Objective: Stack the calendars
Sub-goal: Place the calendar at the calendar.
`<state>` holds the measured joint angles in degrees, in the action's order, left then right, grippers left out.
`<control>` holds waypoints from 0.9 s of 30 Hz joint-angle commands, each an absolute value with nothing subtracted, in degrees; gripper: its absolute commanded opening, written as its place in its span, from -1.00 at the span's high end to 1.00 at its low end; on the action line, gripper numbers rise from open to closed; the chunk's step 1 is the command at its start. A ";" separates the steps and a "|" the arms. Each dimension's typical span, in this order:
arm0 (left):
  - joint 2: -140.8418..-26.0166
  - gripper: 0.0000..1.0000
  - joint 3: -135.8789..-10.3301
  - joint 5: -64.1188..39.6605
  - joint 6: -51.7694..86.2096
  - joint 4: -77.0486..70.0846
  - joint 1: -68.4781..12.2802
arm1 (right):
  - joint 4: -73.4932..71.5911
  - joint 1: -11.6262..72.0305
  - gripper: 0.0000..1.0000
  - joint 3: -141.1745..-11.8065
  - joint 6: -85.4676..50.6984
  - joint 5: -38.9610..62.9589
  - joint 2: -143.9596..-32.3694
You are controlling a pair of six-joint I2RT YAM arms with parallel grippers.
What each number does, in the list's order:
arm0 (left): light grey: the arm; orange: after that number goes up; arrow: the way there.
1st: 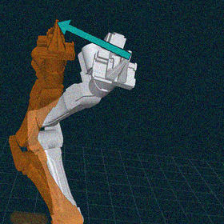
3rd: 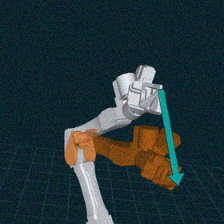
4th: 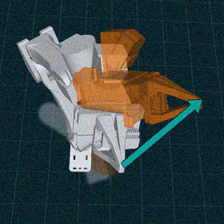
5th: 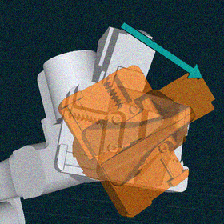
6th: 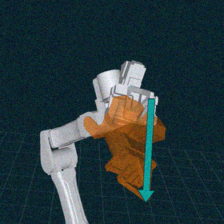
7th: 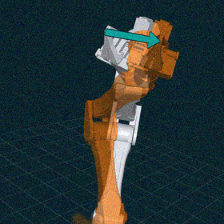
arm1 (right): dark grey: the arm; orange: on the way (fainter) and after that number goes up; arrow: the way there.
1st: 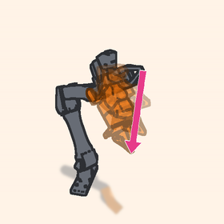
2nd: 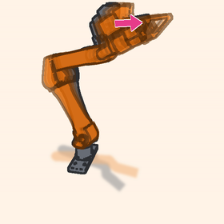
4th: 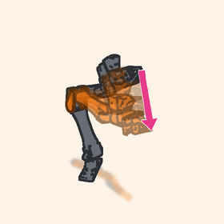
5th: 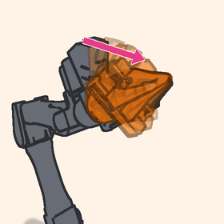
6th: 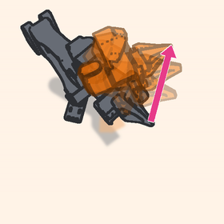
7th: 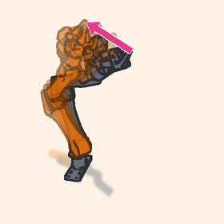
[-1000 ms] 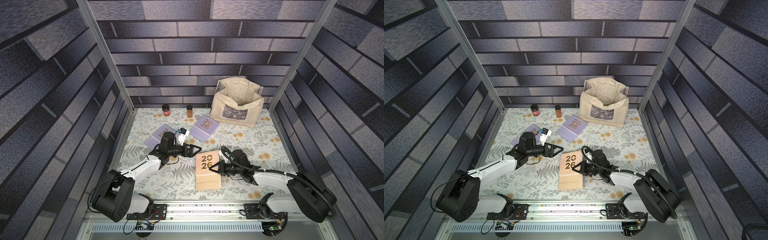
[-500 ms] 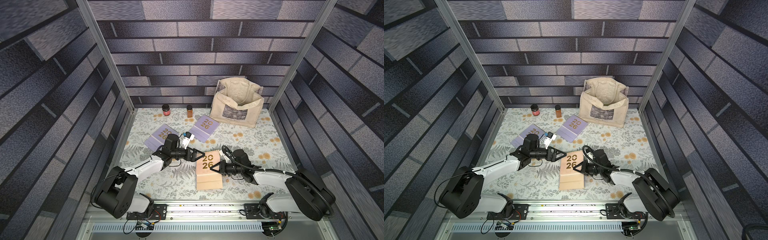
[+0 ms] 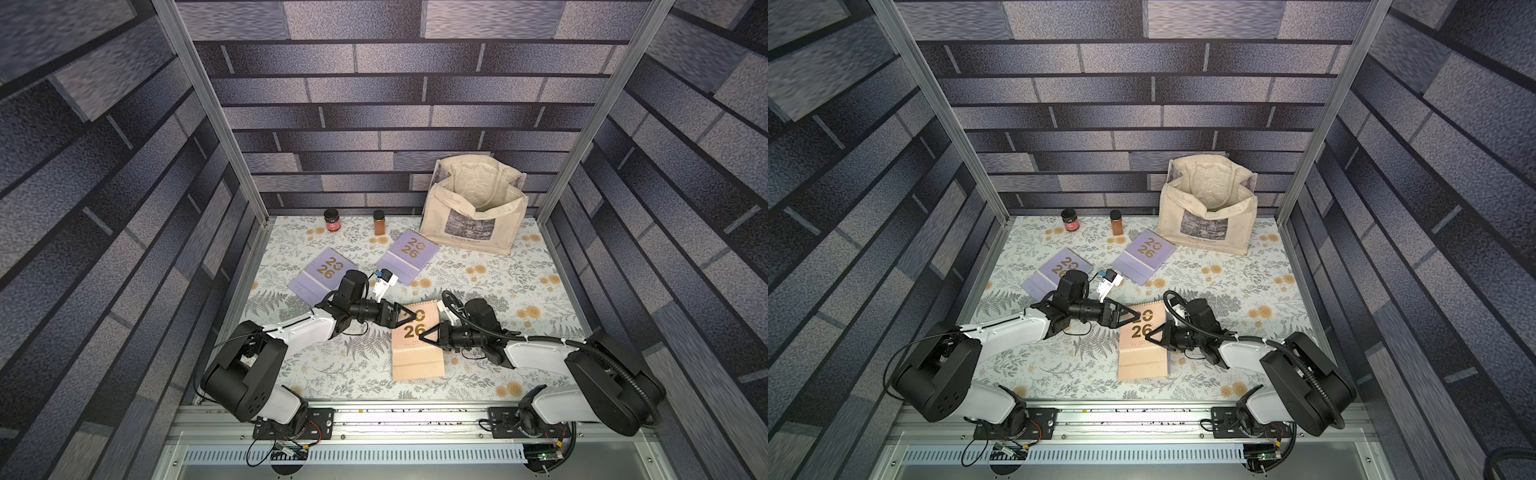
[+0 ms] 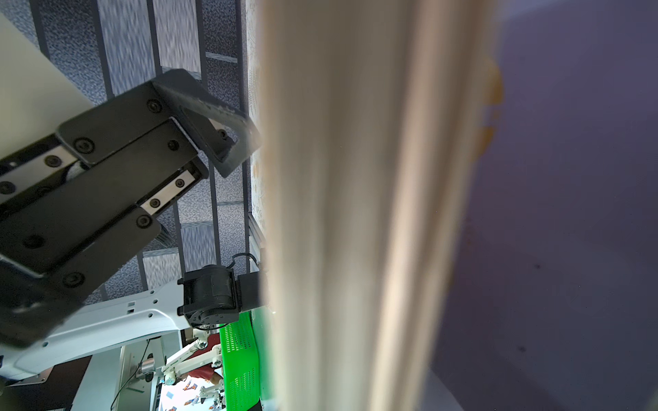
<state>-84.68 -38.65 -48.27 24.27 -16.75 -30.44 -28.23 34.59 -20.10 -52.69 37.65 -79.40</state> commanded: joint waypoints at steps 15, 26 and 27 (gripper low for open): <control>-93.44 -1.00 -42.61 -50.54 22.71 -17.36 -32.61 | -22.38 33.75 1.00 -19.43 -50.90 34.01 -80.86; -96.10 -1.00 -42.95 -50.20 23.03 -17.68 -32.61 | -17.91 33.73 0.35 -20.08 -49.86 32.23 -78.32; -96.15 -1.00 -42.92 -49.93 23.03 -17.66 -32.52 | -17.59 33.74 0.32 -20.27 -49.75 32.39 -78.30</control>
<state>-95.02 -42.46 -50.81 23.99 -19.31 -32.27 -22.24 34.15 -20.08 -51.51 34.81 -79.22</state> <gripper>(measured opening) 0.999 0.332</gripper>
